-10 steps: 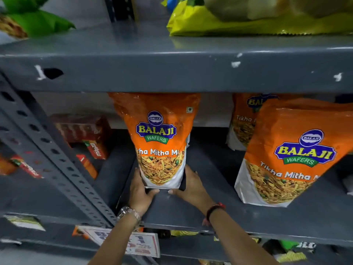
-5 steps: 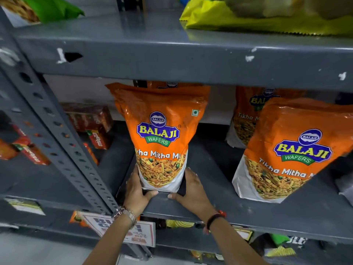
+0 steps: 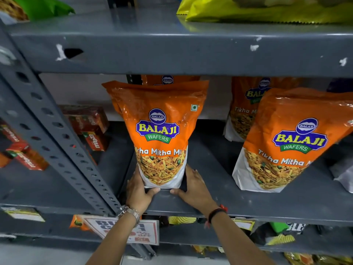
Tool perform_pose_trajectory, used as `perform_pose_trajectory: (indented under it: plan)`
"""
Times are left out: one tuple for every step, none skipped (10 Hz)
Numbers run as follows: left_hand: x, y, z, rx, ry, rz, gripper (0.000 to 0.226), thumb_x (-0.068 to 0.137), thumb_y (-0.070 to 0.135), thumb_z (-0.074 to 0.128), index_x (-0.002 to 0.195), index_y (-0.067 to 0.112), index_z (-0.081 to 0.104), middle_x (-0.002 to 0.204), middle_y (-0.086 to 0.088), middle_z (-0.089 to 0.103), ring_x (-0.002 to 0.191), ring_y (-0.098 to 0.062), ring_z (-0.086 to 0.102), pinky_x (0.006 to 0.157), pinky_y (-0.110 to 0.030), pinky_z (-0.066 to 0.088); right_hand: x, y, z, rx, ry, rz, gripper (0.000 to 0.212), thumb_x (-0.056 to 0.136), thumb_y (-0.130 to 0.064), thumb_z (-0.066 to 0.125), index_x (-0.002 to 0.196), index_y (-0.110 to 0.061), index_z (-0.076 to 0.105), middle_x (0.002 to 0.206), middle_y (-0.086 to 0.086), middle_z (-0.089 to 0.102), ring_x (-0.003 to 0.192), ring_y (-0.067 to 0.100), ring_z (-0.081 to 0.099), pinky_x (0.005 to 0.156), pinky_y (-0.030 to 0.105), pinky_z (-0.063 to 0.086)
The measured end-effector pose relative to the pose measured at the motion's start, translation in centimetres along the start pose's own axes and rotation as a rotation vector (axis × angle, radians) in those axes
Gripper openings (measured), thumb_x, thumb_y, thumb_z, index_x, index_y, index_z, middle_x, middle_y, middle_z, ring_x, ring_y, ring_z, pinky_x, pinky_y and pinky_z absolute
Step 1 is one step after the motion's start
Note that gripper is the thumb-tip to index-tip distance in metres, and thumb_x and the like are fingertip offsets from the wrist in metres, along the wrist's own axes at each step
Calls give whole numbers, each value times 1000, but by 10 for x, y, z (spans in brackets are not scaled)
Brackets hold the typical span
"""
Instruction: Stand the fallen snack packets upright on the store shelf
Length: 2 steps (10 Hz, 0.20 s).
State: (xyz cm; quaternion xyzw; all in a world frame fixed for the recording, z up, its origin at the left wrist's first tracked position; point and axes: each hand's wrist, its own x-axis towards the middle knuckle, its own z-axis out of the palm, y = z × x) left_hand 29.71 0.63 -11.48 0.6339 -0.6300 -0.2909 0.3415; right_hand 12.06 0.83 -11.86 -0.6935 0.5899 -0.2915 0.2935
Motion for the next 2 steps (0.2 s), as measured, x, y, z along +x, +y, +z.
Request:
perform_pose_trajectory:
  plan:
    - [-8, -2, 7, 1, 35, -15, 94, 71, 16, 71, 140, 7, 7, 150, -19, 23, 137, -35, 23, 113, -53, 22, -7, 2, -4, 50, -45, 13, 103, 69, -40, 73, 143, -19, 5, 154, 4, 21, 140, 22, 20, 118, 39, 14]
    - [-29, 7, 13, 35, 218, 45, 85, 81, 49, 48, 139, 6, 3, 152, -14, 10, 140, -27, 11, 114, -38, 12, -34, 0, -14, 211, 9, 82, 104, 70, -40, 73, 143, -22, 1, 154, -5, 15, 141, 14, 14, 113, 29, 18]
